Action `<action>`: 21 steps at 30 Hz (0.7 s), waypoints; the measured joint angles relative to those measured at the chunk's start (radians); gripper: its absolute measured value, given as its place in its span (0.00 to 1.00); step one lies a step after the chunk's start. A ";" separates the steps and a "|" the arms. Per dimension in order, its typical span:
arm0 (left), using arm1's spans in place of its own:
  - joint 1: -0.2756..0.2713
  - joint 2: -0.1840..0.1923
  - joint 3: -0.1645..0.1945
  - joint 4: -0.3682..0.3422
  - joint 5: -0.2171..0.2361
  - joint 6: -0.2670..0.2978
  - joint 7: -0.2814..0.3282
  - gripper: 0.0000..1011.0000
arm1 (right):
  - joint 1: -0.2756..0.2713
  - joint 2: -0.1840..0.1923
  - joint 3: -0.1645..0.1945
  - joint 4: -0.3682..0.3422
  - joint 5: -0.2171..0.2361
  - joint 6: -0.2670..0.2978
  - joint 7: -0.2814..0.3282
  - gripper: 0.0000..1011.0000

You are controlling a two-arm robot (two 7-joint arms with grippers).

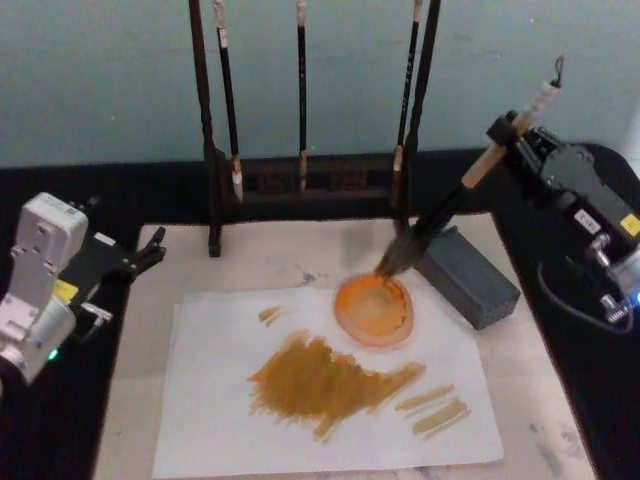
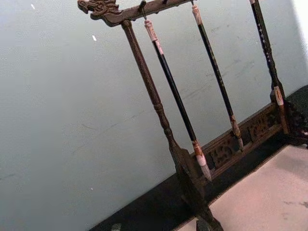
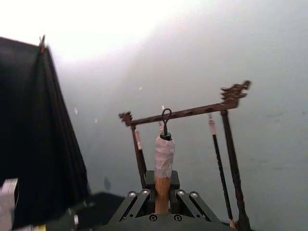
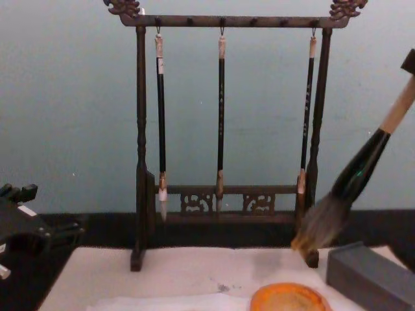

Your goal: Pick up the brush from the inkstone, write on the paper, then place the brush back to its original position.

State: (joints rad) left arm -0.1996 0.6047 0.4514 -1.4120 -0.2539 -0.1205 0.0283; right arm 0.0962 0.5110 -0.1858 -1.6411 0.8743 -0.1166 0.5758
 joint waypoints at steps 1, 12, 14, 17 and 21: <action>0.000 0.000 0.000 0.000 0.000 0.000 0.000 1.00 | 0.004 -0.006 0.000 0.006 0.012 0.004 -0.001 0.16; 0.000 0.000 0.000 0.000 0.000 0.000 0.000 1.00 | 0.059 -0.062 -0.003 0.111 0.185 0.093 -0.054 0.15; 0.000 0.000 0.000 0.000 0.000 0.000 0.000 1.00 | 0.070 -0.069 -0.002 0.137 0.217 0.115 -0.064 0.16; 0.000 0.000 0.000 0.000 0.000 0.000 0.000 1.00 | 0.087 -0.077 -0.004 0.175 0.263 0.151 -0.070 0.15; 0.000 0.000 0.000 0.000 0.000 0.000 0.000 1.00 | 0.102 -0.083 -0.008 0.213 0.303 0.183 -0.075 0.16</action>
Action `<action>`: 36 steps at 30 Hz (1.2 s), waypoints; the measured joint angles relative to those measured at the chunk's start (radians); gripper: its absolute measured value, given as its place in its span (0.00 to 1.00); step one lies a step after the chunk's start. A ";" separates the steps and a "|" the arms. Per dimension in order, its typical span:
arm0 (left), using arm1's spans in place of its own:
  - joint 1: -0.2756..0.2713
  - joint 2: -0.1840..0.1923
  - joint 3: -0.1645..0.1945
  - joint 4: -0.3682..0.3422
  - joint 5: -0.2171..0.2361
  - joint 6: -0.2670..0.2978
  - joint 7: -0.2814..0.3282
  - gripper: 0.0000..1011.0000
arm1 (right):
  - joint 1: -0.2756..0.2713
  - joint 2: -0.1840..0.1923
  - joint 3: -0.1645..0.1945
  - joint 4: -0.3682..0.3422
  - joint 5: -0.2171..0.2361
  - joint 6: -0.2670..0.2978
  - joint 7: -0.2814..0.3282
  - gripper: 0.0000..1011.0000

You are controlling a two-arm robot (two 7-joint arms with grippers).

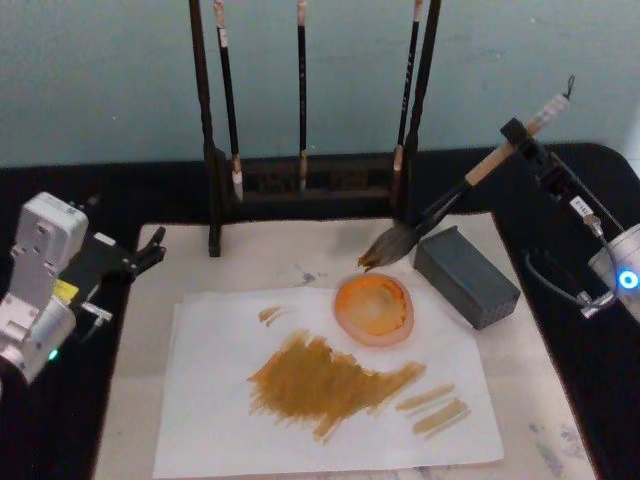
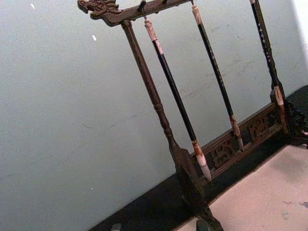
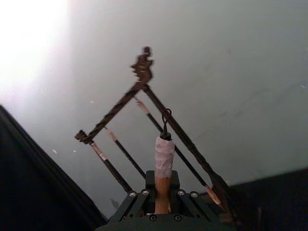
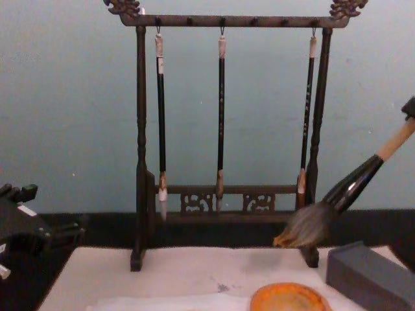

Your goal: Pick up the brush from the inkstone, write on the paper, then place the brush back to its original position.

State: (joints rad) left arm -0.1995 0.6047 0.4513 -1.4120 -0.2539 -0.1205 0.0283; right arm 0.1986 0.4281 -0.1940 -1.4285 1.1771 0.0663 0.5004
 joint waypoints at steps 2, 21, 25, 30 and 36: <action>0.000 0.000 0.000 0.000 0.000 0.000 0.000 1.00 | 0.009 -0.004 -0.002 0.023 0.024 0.015 -0.004 0.15; 0.000 0.000 0.000 0.000 0.000 0.000 0.000 1.00 | 0.055 -0.013 -0.042 0.144 0.128 0.075 -0.049 0.16; 0.000 0.000 0.000 0.000 0.000 0.000 0.000 1.00 | 0.063 -0.011 -0.056 0.157 0.134 0.078 -0.064 0.16; 0.000 0.000 0.000 0.000 0.000 0.000 0.000 1.00 | 0.071 -0.015 -0.069 0.174 0.151 0.084 -0.089 0.16; 0.000 0.000 0.000 0.000 0.000 0.000 0.000 1.00 | 0.075 -0.017 -0.082 0.190 0.171 0.087 -0.112 0.16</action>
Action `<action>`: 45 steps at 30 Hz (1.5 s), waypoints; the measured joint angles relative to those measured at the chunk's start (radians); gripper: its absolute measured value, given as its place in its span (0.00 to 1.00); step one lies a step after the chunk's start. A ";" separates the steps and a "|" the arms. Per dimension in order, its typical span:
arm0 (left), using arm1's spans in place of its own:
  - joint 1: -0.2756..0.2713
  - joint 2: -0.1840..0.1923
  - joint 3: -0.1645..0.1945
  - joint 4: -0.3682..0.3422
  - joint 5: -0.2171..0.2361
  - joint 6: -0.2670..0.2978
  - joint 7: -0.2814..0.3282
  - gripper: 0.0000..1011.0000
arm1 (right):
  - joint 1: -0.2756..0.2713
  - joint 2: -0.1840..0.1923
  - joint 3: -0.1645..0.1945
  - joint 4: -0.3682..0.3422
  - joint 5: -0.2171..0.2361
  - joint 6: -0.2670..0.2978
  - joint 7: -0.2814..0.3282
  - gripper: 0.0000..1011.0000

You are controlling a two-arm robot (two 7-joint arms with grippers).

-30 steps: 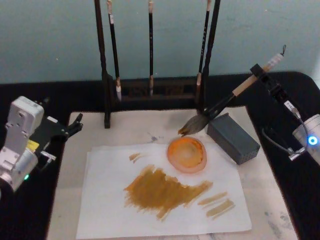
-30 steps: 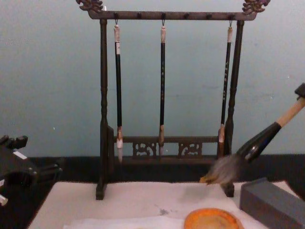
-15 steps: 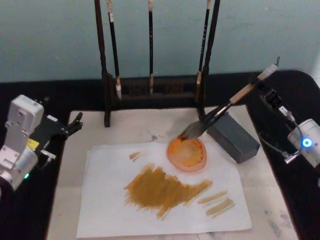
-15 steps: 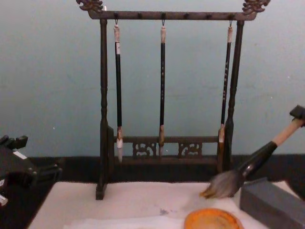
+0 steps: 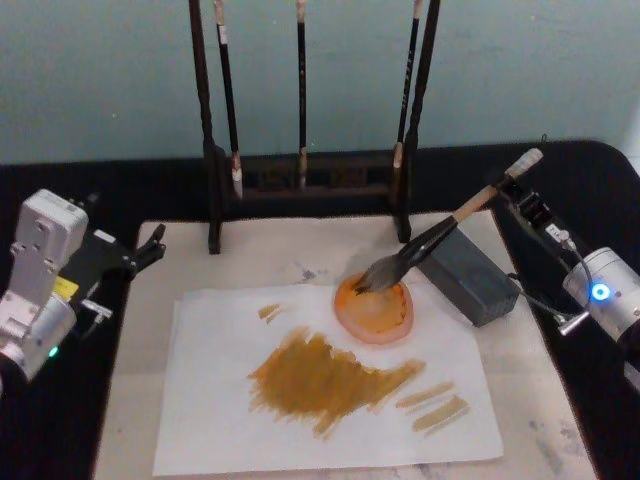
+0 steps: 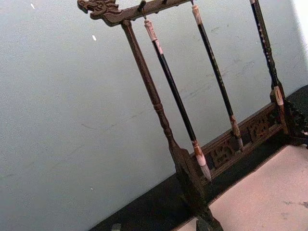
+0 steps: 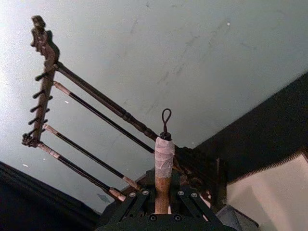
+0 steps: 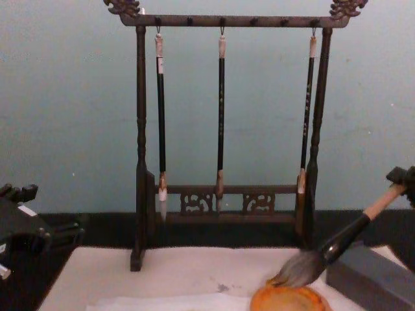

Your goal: Pick up the brush from the inkstone, write on the paper, then place the brush back to its original position.

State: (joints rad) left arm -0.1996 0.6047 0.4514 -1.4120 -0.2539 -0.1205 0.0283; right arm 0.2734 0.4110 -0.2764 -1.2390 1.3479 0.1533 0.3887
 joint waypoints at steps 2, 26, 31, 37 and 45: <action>0.000 0.000 0.000 0.000 0.000 0.000 0.000 1.00 | 0.000 0.000 -0.004 0.002 0.004 0.001 -0.003 0.15; 0.000 0.000 0.000 0.000 0.000 0.000 0.000 1.00 | 0.021 0.008 -0.056 0.053 0.045 -0.036 -0.029 0.16; 0.000 0.000 0.000 0.000 0.000 0.000 0.000 1.00 | 0.023 0.011 -0.064 0.056 0.049 -0.041 -0.033 0.16; 0.000 0.000 0.000 0.000 0.000 0.000 0.000 1.00 | 0.027 0.012 -0.072 0.061 0.052 -0.045 -0.038 0.16; 0.000 0.000 0.000 0.000 0.000 0.000 0.000 1.00 | 0.030 0.013 -0.080 0.066 0.053 -0.046 -0.042 0.15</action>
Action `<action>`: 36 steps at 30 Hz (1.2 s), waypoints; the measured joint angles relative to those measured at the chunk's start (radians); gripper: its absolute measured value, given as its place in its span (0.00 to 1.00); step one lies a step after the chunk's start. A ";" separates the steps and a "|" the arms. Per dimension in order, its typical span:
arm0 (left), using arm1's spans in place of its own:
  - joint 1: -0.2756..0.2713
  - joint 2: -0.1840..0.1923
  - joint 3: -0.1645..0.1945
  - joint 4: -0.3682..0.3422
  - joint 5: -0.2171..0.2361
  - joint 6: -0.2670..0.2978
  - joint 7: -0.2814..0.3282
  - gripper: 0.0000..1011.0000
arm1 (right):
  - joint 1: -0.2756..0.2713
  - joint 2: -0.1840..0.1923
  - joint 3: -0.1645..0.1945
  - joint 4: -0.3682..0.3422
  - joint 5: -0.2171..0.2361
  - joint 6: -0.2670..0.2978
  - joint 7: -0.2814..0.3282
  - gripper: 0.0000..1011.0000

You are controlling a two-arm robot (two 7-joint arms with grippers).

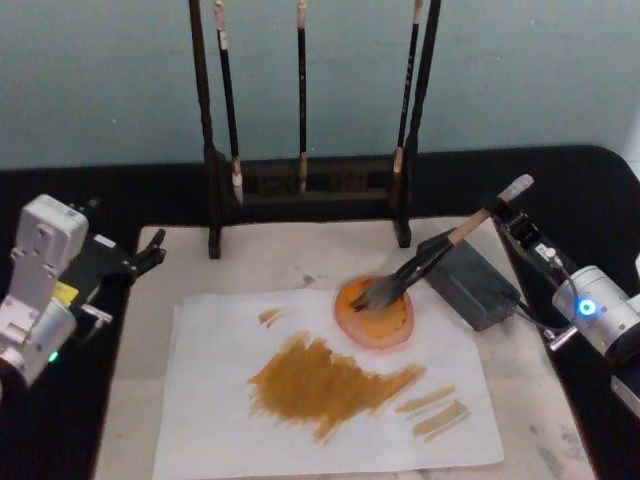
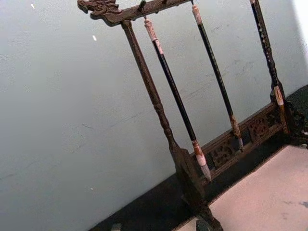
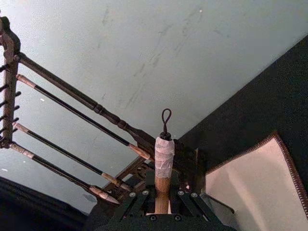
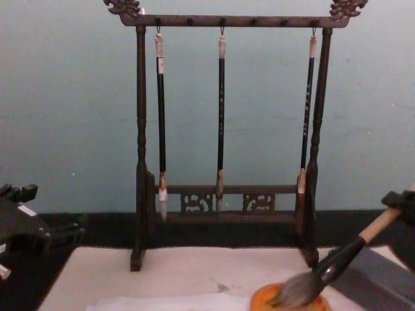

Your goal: Pick up the brush from the inkstone, write on the paper, then place the brush back to its original position.

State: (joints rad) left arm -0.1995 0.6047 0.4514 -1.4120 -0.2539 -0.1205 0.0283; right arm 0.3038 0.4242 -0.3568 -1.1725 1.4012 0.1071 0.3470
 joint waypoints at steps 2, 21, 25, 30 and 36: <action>0.000 0.000 0.000 0.000 0.000 0.000 0.000 1.00 | 0.001 0.001 -0.001 0.001 0.001 0.000 -0.001 0.16; 0.000 0.000 0.000 0.000 0.000 0.000 0.000 1.00 | 0.004 0.000 -0.010 0.007 0.004 0.000 -0.007 0.15; 0.000 0.000 0.000 0.000 0.000 0.000 0.000 1.00 | 0.004 0.000 -0.010 0.007 0.004 0.000 -0.007 0.16; 0.000 0.000 0.000 0.000 0.000 0.000 0.000 1.00 | 0.004 0.000 -0.009 0.007 0.004 0.001 -0.007 0.16; 0.000 0.000 0.000 0.000 0.000 0.000 0.000 1.00 | 0.003 0.000 -0.009 0.007 0.004 0.001 -0.007 0.16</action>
State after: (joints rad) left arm -0.1995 0.6046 0.4514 -1.4120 -0.2539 -0.1205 0.0283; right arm 0.3071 0.4239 -0.3656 -1.1654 1.4047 0.1084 0.3401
